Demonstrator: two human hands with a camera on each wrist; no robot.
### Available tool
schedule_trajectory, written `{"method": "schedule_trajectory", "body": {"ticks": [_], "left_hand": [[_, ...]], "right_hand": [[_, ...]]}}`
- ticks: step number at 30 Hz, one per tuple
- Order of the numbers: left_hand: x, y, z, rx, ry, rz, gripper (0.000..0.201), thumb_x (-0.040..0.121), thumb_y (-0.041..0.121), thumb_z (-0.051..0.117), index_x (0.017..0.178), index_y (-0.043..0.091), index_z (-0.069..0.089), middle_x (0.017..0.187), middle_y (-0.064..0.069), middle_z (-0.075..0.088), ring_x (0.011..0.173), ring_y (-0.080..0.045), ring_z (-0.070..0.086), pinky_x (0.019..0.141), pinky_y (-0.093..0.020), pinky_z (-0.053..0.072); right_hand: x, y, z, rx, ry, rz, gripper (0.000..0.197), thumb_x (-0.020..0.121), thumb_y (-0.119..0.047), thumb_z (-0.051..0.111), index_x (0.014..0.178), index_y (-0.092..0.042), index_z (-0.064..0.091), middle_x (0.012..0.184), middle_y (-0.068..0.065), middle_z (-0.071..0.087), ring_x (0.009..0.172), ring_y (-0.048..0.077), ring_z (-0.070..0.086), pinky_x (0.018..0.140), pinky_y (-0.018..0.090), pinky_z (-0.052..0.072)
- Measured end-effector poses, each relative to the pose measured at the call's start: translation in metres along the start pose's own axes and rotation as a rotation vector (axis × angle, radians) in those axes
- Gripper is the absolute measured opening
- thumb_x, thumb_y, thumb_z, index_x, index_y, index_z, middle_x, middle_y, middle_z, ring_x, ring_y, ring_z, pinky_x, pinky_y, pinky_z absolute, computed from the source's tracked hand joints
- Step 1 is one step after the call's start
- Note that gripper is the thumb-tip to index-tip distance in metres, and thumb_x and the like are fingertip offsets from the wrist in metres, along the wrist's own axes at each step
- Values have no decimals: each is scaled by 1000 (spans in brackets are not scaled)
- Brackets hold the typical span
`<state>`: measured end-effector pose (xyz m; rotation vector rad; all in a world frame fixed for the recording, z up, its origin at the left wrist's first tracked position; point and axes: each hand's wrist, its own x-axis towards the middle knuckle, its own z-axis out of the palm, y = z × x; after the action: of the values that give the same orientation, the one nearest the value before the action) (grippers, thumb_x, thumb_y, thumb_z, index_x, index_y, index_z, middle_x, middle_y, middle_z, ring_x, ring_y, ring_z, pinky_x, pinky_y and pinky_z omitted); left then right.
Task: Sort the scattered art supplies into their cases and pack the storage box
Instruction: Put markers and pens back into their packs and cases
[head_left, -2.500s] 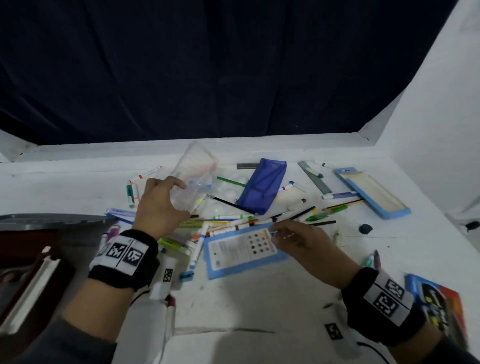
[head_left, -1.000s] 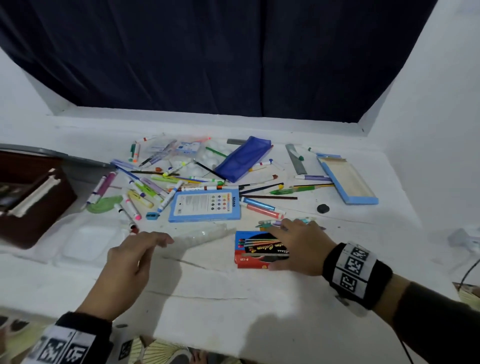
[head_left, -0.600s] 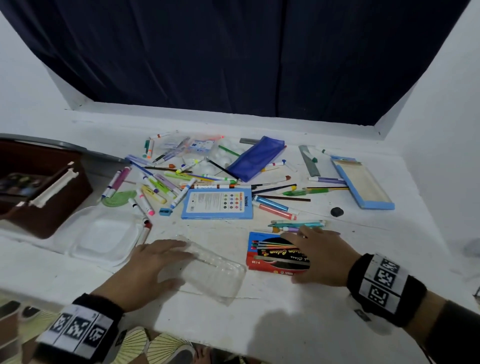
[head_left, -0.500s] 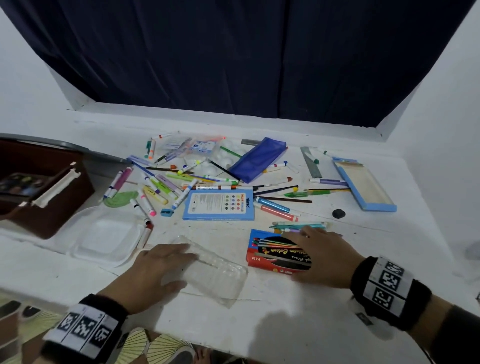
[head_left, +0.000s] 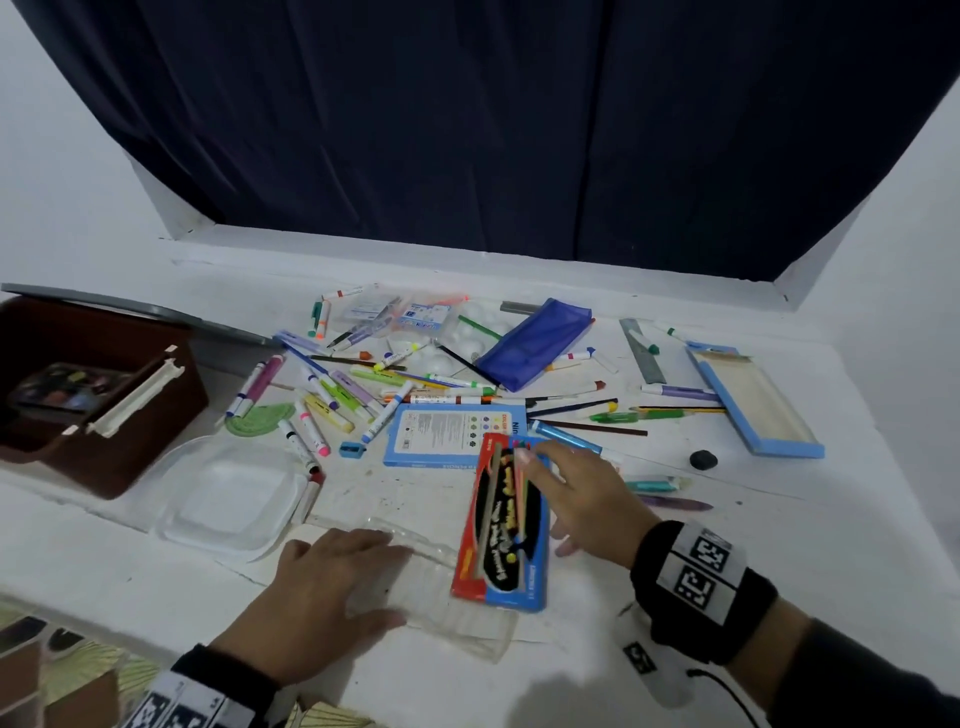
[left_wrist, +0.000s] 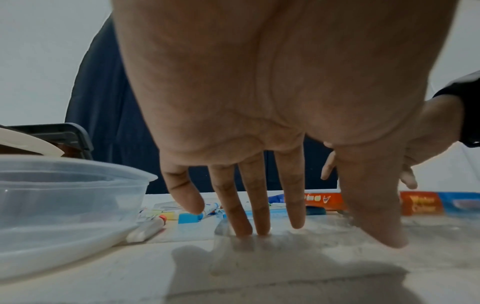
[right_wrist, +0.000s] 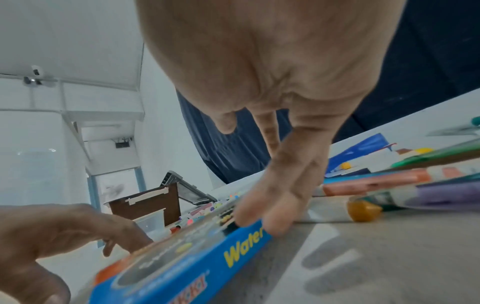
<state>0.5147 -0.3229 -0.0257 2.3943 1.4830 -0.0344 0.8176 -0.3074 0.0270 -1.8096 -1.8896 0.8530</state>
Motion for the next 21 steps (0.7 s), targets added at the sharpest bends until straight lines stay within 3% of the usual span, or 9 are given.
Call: {"method": "schedule_trajectory", "body": {"ticks": [1, 3, 6, 8, 10, 13, 15, 18, 21], "left_hand": [[-2, -1, -1, -4, -5, -6, 83, 66, 85, 30, 143, 54, 37, 151, 28, 32, 141, 0, 28, 104, -34, 26], [-4, -5, -3, 2, -2, -8, 85, 66, 86, 27, 143, 52, 38, 151, 29, 33, 141, 0, 29, 102, -33, 27], [-7, -12, -2, 12, -14, -11, 82, 69, 86, 27, 142, 50, 41, 152, 28, 33, 140, 0, 31, 98, -34, 28], [-9, -14, -1, 18, -24, -4, 79, 72, 84, 29, 142, 48, 42, 153, 27, 34, 140, -2, 33, 98, -34, 29], [-10, -15, -3, 7, -17, 8, 76, 76, 81, 33, 144, 48, 40, 151, 27, 37, 138, -3, 35, 98, -34, 30], [-11, -17, -5, -34, 13, 37, 75, 79, 75, 49, 146, 48, 32, 145, 26, 46, 133, -4, 43, 102, -33, 34], [-10, -18, -7, -94, 43, 71, 80, 74, 72, 61, 143, 50, 27, 134, 23, 56, 122, -5, 53, 99, -33, 42], [-6, -19, -9, -148, 86, 109, 80, 66, 66, 75, 136, 45, 41, 116, 19, 63, 103, -3, 60, 88, -26, 49], [1, -19, -10, -121, 84, 123, 73, 65, 71, 72, 128, 38, 57, 112, 19, 61, 100, -5, 61, 85, -22, 48]], "right_hand": [[3, -3, 1, 14, 23, -14, 42, 101, -48, 35, 121, -18, 56, 80, 4, 59, 73, 17, 61, 72, 36, 56], [6, -3, 3, -71, 36, -82, 30, 101, -34, 44, 126, -21, 53, 96, 1, 61, 86, 15, 62, 73, 32, 55], [13, 5, 5, -355, -56, -348, 58, 90, -10, 55, 145, -26, 42, 133, 7, 48, 122, 24, 49, 99, 42, 49], [18, 5, 6, -605, -196, -469, 82, 82, 0, 62, 151, -34, 32, 155, 8, 28, 143, 31, 26, 112, 52, 35], [21, 1, 9, -778, -303, -502, 97, 80, 0, 66, 152, -44, 19, 165, 3, 5, 151, 31, 0, 116, 61, 23], [23, -7, 16, -867, -395, -539, 94, 84, -11, 70, 152, -45, 16, 165, -2, -7, 151, 29, -13, 115, 65, 12], [26, -12, 19, -870, -423, -541, 87, 85, -16, 71, 152, -41, 21, 165, -3, -6, 151, 27, -15, 114, 66, 7], [36, -12, 23, -856, -382, -569, 83, 82, -18, 73, 150, -34, 28, 165, -1, 10, 152, 25, -6, 115, 70, 9], [46, -13, 18, -844, -221, -639, 79, 70, -32, 79, 140, -24, 44, 141, 6, 50, 141, 29, 37, 110, 67, 26]]}}
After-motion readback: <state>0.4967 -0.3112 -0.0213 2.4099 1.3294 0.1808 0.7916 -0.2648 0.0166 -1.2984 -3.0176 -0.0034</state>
